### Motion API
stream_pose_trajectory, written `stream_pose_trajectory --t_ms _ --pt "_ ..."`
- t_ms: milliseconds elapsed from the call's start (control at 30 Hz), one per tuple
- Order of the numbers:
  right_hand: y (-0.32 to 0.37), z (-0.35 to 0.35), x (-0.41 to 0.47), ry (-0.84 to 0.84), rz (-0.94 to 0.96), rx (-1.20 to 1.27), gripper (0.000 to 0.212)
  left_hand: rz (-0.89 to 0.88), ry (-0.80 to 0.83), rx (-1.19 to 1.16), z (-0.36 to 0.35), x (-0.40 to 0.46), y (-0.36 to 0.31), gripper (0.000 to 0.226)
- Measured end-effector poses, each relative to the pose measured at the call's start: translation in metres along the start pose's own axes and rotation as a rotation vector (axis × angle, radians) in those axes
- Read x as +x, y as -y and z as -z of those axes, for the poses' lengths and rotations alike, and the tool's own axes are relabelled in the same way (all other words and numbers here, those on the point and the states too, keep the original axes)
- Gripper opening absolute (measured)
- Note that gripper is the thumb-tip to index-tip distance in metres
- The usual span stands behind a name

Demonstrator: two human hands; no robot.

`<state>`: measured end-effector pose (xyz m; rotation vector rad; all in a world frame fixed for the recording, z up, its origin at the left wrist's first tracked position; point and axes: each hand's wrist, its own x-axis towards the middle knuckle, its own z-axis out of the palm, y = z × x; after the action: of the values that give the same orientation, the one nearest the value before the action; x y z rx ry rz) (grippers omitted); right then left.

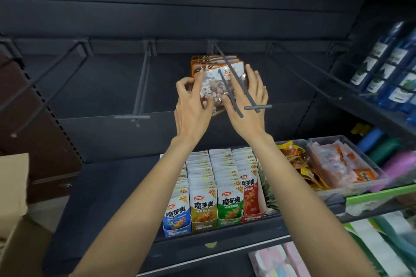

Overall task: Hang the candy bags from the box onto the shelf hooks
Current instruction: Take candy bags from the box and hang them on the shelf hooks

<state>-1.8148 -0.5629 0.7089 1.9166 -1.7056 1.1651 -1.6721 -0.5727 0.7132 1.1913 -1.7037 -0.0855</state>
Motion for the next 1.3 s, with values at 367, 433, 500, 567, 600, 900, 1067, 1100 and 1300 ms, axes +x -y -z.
stream_pose_trajectory --t_ms 367,433,500,567,600,900,1067,1100,1300 --pt "0.01 0.025 -0.036 0.13 -0.018 0.111 0.052 0.109 0.143 -0.085 0.019 -0.03 -0.01 0.058" --pt "0.02 0.037 -0.056 0.116 -0.009 0.188 0.045 0.118 0.149 -0.1 0.037 -0.047 -0.016 0.048" --pt "0.034 0.048 -0.078 0.112 0.004 0.296 0.04 0.126 0.141 -0.102 0.063 -0.074 -0.021 0.035" --pt "0.053 0.057 -0.101 0.09 0.035 0.388 0.033 0.136 0.077 -0.081 0.095 -0.106 -0.023 0.026" --pt "0.063 0.059 -0.112 0.077 0.061 0.412 0.03 0.135 0.025 -0.057 0.113 -0.123 -0.021 0.024" --pt "0.176 0.029 -0.216 0.397 0.325 0.475 0.022 0.176 0.13 0.374 0.301 -0.268 0.059 0.026" --pt "0.258 0.007 -0.25 0.756 0.335 0.525 0.021 0.569 0.195 0.438 0.395 -0.331 0.124 0.025" --pt "0.275 0.004 -0.253 0.809 0.332 0.55 0.021 0.63 0.187 0.445 0.409 -0.339 0.138 0.023" --pt "0.402 -0.051 -0.257 0.97 0.346 0.628 0.027 0.807 0.273 0.419 0.487 -0.35 0.239 0.043"
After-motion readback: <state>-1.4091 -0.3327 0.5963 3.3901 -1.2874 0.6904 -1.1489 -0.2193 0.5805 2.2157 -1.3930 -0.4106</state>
